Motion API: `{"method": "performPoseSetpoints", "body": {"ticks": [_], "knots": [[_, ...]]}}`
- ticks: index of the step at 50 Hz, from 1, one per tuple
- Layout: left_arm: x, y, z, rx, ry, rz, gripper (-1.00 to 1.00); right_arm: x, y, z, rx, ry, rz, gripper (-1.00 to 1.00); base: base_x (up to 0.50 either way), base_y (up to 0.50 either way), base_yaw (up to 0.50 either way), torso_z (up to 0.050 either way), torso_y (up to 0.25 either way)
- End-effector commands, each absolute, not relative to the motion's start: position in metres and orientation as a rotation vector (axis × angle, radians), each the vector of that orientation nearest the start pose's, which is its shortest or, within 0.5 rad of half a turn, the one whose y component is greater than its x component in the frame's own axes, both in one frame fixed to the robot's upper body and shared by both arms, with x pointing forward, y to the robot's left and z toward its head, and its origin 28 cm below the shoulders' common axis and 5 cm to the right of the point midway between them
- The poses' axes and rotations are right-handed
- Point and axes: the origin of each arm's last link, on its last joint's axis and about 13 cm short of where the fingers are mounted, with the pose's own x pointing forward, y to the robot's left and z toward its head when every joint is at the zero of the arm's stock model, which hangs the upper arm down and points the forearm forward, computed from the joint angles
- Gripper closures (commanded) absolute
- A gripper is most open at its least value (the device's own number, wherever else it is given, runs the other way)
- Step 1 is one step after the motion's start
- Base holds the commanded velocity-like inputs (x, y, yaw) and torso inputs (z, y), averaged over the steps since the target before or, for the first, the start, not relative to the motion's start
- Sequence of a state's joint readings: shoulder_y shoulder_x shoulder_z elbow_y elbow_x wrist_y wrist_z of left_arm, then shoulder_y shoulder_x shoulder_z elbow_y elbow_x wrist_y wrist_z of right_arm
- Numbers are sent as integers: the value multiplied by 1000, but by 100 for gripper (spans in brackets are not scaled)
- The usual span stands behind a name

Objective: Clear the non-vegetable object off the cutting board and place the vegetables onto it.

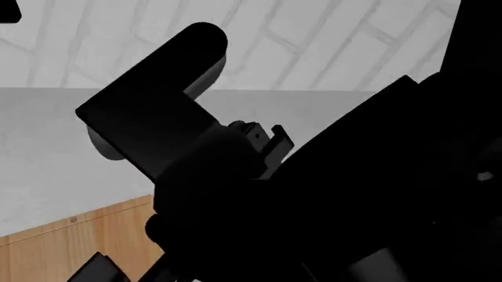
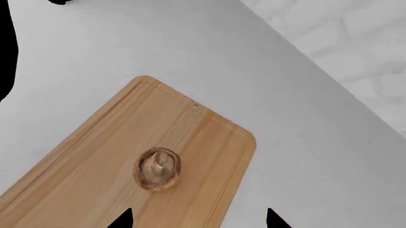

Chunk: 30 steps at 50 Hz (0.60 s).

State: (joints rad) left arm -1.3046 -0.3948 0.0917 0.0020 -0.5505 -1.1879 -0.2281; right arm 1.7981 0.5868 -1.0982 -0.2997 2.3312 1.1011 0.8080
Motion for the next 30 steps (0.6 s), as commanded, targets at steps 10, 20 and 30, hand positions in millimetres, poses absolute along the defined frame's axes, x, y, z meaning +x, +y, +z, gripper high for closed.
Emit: {"method": "performPoseSetpoints", "body": {"ticks": [10,20,30], "knots": [[328,270,342,-17,-95,-17,-100,184,-98,334,-301,442,713,-100,0,0,0,0,0],[330,268,345,-14,-99,-23,-100,186,-105,316,-271,490,681,-100,0,0,0,0,0],[329,268,344,-12,-99,-22,-100,188,-110,303,-248,528,656,-100,0,0,0,0,0]]}}
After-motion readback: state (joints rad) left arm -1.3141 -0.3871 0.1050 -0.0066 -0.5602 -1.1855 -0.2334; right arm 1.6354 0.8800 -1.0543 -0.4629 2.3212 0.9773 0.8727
